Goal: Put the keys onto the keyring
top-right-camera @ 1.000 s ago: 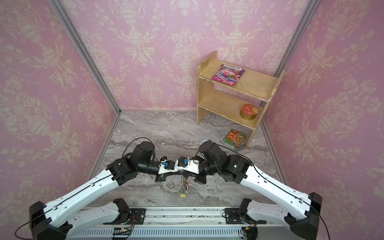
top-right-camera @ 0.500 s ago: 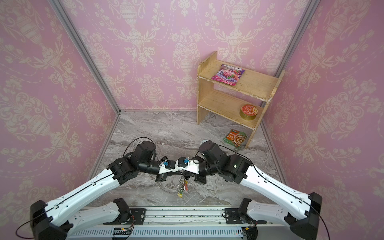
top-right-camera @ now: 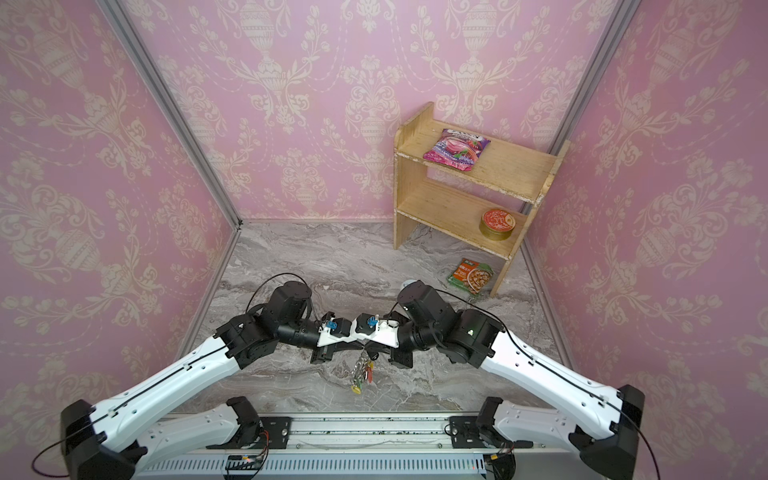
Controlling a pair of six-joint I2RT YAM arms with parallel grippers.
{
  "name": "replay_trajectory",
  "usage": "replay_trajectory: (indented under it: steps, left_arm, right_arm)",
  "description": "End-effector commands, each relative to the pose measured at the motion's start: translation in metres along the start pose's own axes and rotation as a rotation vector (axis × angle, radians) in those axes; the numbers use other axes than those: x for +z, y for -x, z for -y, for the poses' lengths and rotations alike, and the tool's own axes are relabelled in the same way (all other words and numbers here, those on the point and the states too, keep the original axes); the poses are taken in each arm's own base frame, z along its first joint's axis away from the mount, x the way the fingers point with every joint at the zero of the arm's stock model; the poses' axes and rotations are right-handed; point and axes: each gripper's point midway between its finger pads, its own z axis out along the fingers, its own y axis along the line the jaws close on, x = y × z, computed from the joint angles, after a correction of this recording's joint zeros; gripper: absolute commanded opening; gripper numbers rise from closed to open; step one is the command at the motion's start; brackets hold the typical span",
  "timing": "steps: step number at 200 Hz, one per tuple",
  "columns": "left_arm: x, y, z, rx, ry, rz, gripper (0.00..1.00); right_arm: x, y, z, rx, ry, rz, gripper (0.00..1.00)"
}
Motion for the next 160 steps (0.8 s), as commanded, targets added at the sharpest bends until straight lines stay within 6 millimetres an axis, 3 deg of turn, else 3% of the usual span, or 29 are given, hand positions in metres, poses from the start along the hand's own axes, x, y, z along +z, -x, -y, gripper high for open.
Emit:
replay_trajectory:
  steps: [1, 160]
  left_arm:
    - [-0.0108, 0.0254, -0.0263, 0.028, 0.094, 0.058, 0.0]
    - [-0.0116, 0.0239, -0.0322, 0.003, 0.103, 0.057, 0.0]
  right_arm:
    - [-0.006, -0.0019, -0.0252, 0.004, 0.106, 0.001, 0.0]
    - [-0.008, -0.0014, -0.0259, 0.005, 0.105, 0.005, 0.0]
